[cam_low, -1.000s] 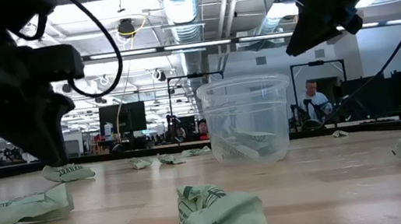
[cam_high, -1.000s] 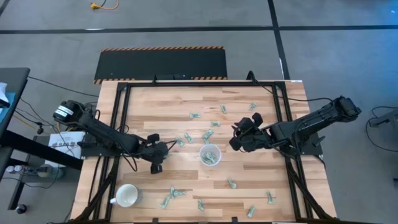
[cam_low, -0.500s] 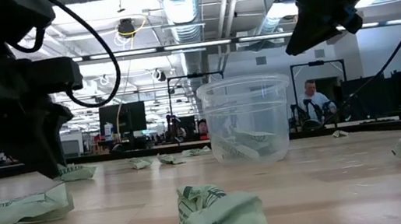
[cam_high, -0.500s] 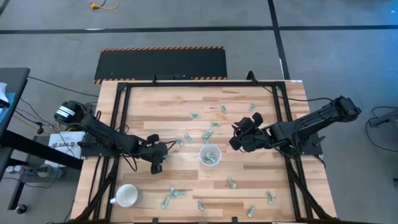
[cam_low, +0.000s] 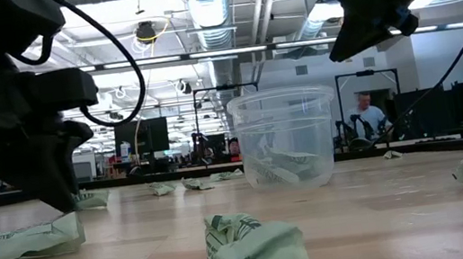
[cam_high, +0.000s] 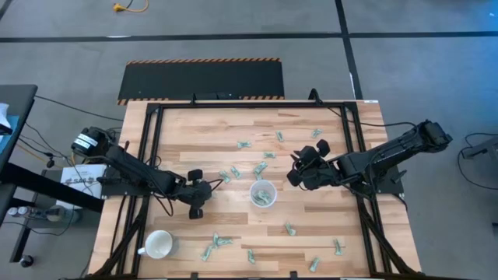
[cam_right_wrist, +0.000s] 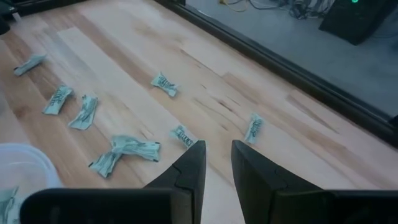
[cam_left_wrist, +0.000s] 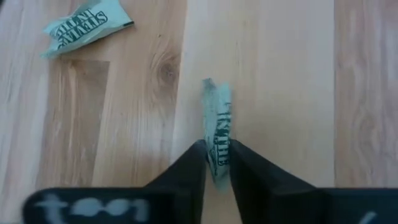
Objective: Pick and place Stevia / Truvia into bins
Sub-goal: Put the stevia packet into the transparent container
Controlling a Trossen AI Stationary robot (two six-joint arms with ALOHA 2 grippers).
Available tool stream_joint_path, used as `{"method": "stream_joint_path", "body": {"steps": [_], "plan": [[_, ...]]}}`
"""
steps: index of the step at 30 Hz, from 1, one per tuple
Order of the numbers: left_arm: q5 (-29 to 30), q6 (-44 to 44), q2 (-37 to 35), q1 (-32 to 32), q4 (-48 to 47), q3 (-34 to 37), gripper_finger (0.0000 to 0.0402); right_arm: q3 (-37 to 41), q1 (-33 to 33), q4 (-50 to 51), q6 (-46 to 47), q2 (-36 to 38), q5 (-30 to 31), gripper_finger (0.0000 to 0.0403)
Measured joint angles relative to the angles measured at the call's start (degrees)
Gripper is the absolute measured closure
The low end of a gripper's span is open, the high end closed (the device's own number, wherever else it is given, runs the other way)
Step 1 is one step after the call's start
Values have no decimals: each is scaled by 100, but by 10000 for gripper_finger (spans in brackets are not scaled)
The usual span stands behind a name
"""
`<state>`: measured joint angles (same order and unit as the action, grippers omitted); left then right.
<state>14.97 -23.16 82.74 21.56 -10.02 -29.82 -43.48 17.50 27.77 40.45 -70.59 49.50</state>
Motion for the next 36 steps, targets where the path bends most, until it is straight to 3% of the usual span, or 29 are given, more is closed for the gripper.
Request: {"method": "stream_joint_path", "body": {"steps": [4, 9, 15, 21, 23, 28, 30, 36], "plan": [[123, 6, 4, -2, 23, 4, 393, 0, 0, 0, 2, 0, 22, 333], [487, 287, 28, -15, -59, -156, 394, 0, 0, -1, 2, 0, 156, 333], [718, 973, 24, -122, -554, -1091, 393, 0, 0, -36, 2, 0, 184, 333], [1386, 2125, 17, -258, -503, -2080, 393, 0, 0, -42, 0, 0, 188, 333], [1105, 2607, 13, -360, 5, -2236, 393, 0, 0, -42, -1, 0, 188, 333], [-776, 3172, 127, -714, 1213, -2256, 393, 0, 0, -44, -2, 0, 188, 333], [-1236, 3216, 283, -834, 1440, -2256, 393, 0, 0, -46, 0, 0, 188, 333], [-1486, 3437, 908, -1173, 1895, -2251, 393, 2, 0, -89, -15, 0, 191, 333]]}}
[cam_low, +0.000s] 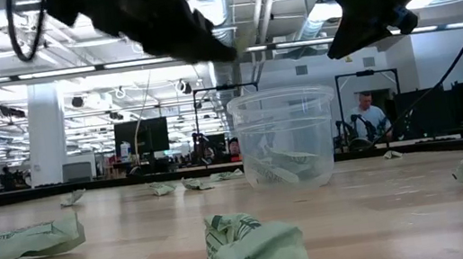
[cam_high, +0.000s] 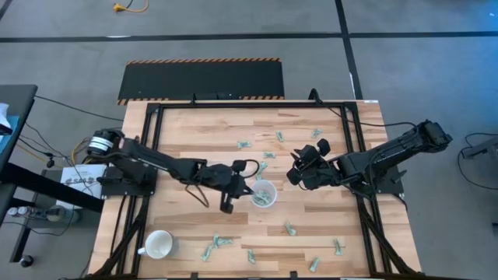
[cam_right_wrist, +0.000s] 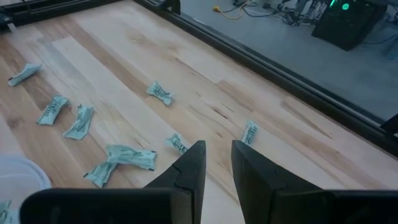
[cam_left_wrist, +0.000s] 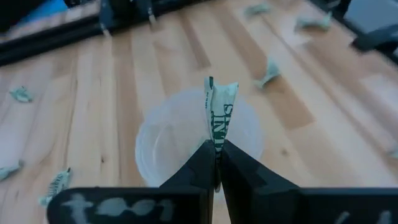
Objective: Pick and place Stevia / Truvia into bins
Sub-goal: Put the stevia packet into the transparent container
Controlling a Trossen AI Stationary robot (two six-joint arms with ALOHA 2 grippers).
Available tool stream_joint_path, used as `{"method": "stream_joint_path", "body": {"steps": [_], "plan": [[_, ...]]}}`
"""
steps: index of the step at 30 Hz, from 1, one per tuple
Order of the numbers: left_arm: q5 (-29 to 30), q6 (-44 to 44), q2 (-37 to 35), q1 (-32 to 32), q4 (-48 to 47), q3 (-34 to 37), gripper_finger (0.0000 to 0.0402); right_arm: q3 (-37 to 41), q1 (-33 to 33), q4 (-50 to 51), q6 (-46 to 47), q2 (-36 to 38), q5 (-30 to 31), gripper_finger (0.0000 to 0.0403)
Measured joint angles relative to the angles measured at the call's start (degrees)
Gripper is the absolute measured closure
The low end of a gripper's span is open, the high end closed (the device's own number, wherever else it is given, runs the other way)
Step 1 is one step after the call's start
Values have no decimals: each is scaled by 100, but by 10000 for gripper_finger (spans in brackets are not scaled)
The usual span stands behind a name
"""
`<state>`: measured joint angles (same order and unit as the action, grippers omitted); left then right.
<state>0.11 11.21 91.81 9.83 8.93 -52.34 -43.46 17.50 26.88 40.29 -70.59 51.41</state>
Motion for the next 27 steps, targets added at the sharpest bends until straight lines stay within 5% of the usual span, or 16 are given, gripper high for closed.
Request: {"method": "stream_joint_path", "body": {"steps": [13, 27], "plan": [[-1337, 77, 212, -373, 307, 2, 393, 0, -29, -41, -29, 0, 15, 333], [-1481, 283, 212, -473, 750, 0, 393, 0, -227, -70, -26, 0, -28, 333]]}}
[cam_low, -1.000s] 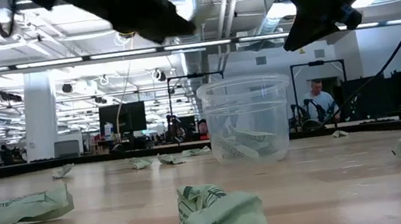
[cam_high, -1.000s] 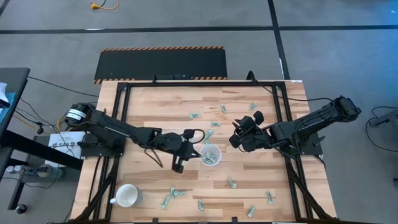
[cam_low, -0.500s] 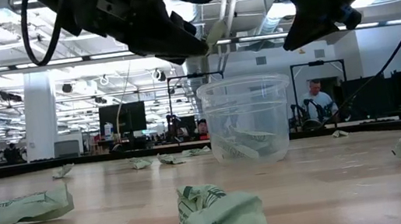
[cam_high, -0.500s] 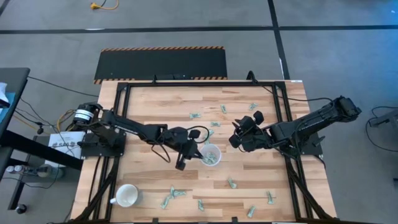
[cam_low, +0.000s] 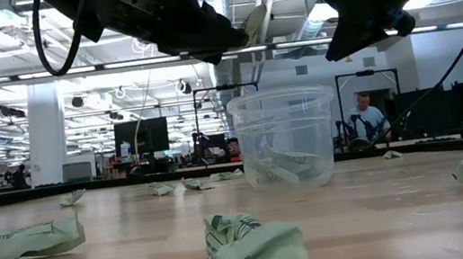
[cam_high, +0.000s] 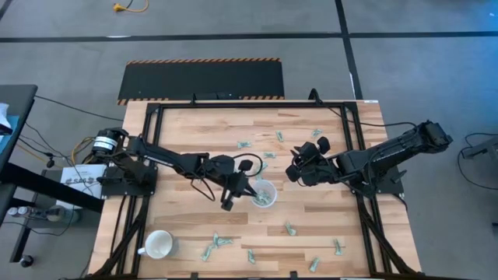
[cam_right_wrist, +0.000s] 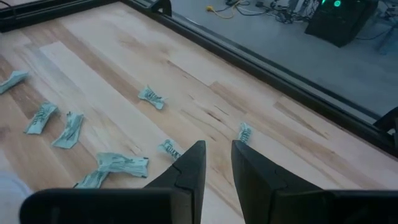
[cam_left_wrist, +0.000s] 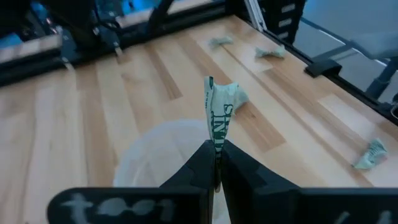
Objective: Pick and place Stevia / Truvia into bins
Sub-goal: Put the stevia packet into the transparent container
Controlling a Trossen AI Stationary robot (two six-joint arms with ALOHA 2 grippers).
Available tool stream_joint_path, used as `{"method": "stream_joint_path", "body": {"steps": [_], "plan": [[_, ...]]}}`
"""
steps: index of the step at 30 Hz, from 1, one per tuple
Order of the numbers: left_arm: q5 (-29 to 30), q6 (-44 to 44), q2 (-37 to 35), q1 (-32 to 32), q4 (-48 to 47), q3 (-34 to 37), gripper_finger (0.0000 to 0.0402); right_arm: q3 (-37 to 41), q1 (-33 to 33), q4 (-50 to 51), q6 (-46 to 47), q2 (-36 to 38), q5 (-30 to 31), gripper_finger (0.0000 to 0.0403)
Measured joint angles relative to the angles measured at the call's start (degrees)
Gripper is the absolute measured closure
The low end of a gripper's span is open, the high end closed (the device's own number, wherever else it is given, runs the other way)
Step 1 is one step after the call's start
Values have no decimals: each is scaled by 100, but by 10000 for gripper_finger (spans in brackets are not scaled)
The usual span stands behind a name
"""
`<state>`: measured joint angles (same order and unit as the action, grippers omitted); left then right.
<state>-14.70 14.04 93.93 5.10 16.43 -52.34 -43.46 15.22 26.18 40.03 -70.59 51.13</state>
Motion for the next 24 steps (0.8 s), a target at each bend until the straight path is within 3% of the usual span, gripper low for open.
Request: {"method": "stream_joint_path", "body": {"steps": [8, 14, 24], "plan": [[-32, 1, 7, -171, 159, -2, 393, 0, 0, -12, 0, 0, -2, 333], [-191, -137, 550, -194, 413, -187, 393, 0, 0, -14, 0, -2, -6, 333], [-307, -242, 758, -201, -1, -462, 392, 2, 4, 6, -2, -2, -11, 333]]}}
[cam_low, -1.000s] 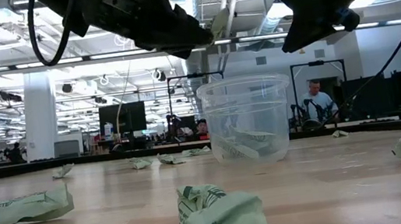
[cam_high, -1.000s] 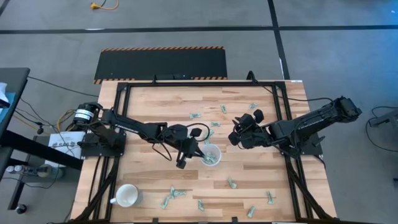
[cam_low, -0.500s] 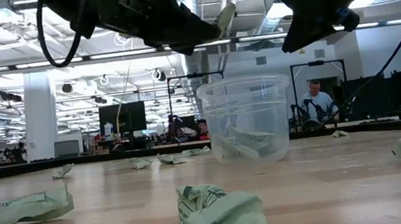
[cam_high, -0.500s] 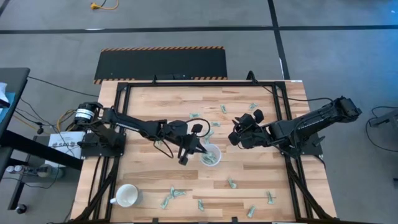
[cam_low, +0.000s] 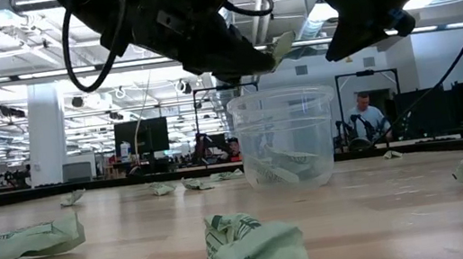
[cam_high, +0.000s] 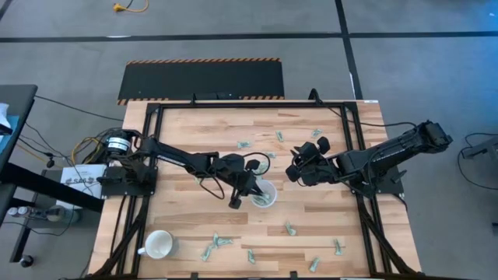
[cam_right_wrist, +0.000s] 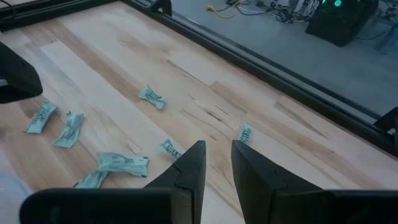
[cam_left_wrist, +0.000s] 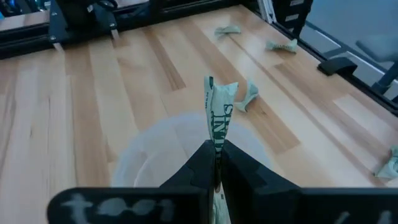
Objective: Pick and place Stevia / Truvia into bins
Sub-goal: Put the stevia packet into the transparent container
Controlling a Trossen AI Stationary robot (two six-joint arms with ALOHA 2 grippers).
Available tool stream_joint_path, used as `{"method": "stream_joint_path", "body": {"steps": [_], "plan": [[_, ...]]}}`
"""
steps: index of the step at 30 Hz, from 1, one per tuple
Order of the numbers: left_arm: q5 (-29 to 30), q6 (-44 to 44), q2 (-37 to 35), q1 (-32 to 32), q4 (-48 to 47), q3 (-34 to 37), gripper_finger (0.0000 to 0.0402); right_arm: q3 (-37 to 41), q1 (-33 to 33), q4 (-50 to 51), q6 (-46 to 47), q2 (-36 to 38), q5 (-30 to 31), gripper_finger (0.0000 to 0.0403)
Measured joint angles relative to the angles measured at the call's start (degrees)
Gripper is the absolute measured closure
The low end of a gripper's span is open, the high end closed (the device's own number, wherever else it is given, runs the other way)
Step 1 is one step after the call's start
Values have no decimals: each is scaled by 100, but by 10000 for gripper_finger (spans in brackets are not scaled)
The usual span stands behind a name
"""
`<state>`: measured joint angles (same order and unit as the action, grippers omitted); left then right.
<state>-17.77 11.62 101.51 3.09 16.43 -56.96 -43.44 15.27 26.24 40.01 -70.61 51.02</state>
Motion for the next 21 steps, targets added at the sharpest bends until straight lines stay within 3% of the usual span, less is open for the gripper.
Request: {"method": "stream_joint_path", "body": {"steps": [13, 21], "plan": [[189, -177, -9, -8, -243, -4, 292, 0, 0, -13, 2, 0, 1, 333], [378, -193, -712, -20, -1536, -1, 278, 0, 11, 5, 3, 0, -144, 333]]}}
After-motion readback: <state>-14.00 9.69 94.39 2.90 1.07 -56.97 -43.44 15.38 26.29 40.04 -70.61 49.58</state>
